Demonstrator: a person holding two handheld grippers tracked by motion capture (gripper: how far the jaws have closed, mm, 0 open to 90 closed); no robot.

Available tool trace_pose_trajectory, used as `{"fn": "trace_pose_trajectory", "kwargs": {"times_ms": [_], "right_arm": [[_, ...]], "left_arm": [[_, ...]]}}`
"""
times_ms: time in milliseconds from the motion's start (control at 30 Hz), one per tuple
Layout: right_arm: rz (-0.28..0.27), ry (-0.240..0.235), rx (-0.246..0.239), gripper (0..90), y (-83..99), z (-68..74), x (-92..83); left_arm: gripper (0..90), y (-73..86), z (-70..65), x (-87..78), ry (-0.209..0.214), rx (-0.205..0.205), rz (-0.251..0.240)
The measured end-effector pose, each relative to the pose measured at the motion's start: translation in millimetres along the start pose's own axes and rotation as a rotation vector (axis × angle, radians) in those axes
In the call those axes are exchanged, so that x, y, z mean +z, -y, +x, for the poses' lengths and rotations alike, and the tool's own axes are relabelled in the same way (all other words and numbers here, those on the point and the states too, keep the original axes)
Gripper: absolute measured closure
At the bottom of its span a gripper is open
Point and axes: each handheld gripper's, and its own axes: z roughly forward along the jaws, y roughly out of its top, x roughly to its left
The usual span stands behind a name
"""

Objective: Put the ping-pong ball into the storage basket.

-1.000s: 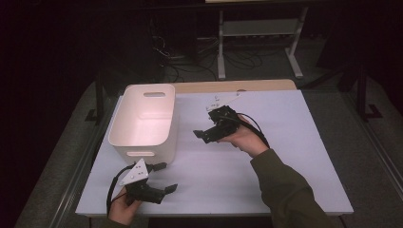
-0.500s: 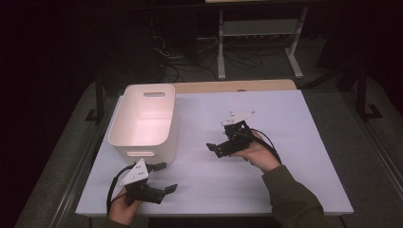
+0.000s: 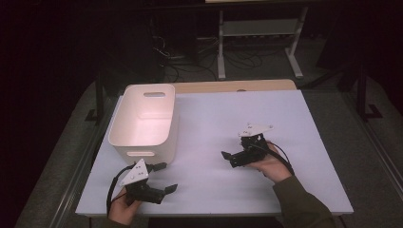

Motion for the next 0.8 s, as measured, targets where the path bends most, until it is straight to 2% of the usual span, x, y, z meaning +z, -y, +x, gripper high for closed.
{"fn": "trace_pose_trajectory", "kwargs": {"times_ms": [267,800], "right_arm": [[-0.003,0.022,0.013,0.3,15.8,-1.1,-13.6],[-0.019,0.075,0.069,0.3,48.8,-5.0,-38.8]], "left_arm": [[14.2,0.0,-0.2,0.2,0.000,0.002,0.001],[14.2,-0.1,-0.7,0.5,-0.002,0.007,0.001]]}}
